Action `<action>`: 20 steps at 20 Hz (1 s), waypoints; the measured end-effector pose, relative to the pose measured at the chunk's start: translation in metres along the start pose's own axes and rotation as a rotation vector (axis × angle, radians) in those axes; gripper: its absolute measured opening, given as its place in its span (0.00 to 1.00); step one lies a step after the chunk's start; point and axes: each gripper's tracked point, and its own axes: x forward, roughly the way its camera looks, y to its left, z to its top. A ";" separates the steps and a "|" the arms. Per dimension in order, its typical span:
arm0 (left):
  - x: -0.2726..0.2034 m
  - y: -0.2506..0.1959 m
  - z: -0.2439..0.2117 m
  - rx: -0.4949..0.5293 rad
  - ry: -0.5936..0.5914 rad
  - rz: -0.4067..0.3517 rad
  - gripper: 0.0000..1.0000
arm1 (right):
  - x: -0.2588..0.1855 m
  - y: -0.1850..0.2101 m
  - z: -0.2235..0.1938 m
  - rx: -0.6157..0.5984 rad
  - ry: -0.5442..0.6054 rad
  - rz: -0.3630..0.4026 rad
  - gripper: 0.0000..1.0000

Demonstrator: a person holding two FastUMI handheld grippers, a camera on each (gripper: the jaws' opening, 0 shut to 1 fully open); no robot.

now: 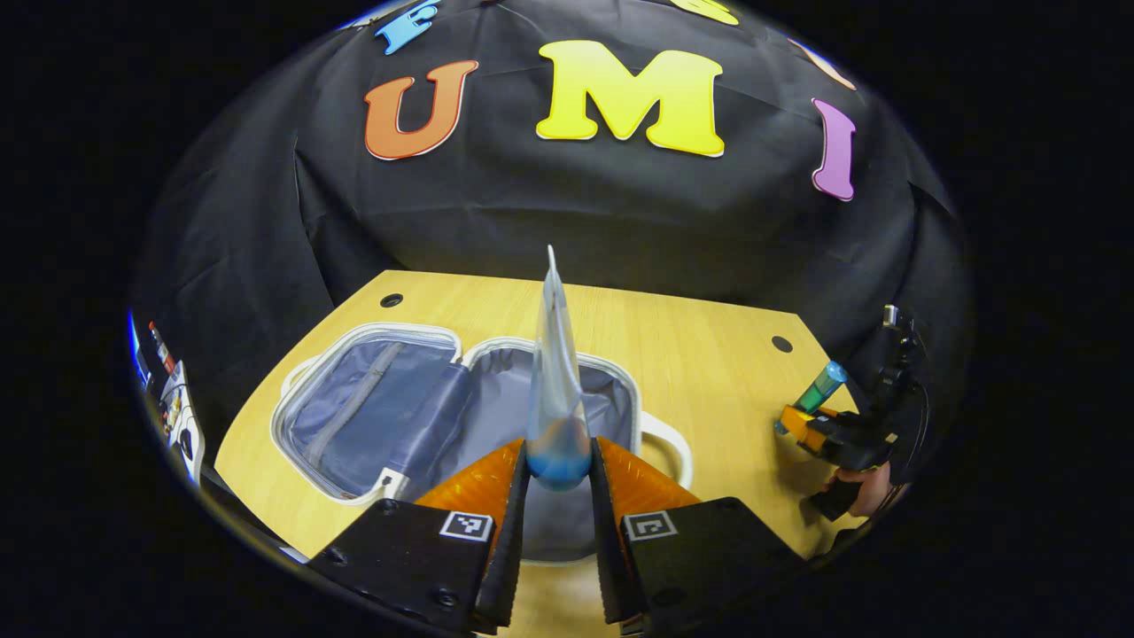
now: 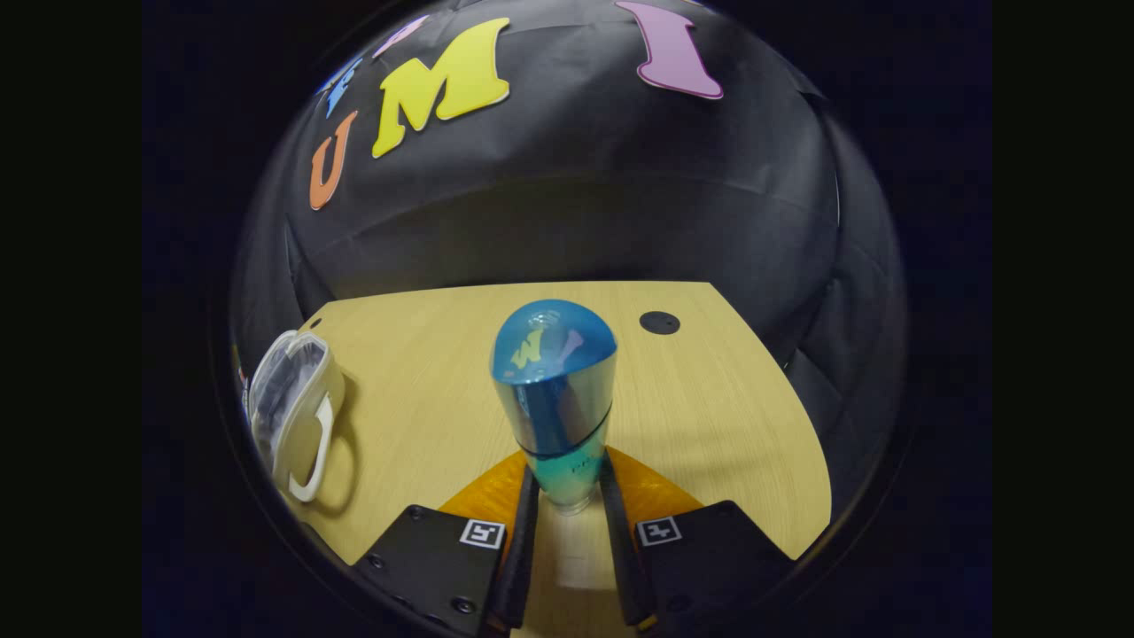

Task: First open the suitcase, pack the skin care products into it, and then close the suitcase.

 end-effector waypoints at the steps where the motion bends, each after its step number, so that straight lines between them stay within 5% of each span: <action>1: 0.002 0.007 -0.003 0.012 0.008 -0.009 0.40 | -0.004 0.000 0.001 0.005 0.004 -0.003 0.36; 9: 0.059 0.046 -0.075 0.093 0.220 -0.118 0.40 | -0.131 0.004 0.044 -0.018 -0.065 0.016 0.34; 14: 0.079 0.057 -0.107 0.065 0.344 -0.137 0.40 | -0.215 0.022 0.065 0.014 -0.074 0.025 0.34; 20: 0.095 0.061 -0.122 0.085 0.460 -0.119 0.40 | -0.259 0.064 0.081 0.082 -0.113 0.045 0.31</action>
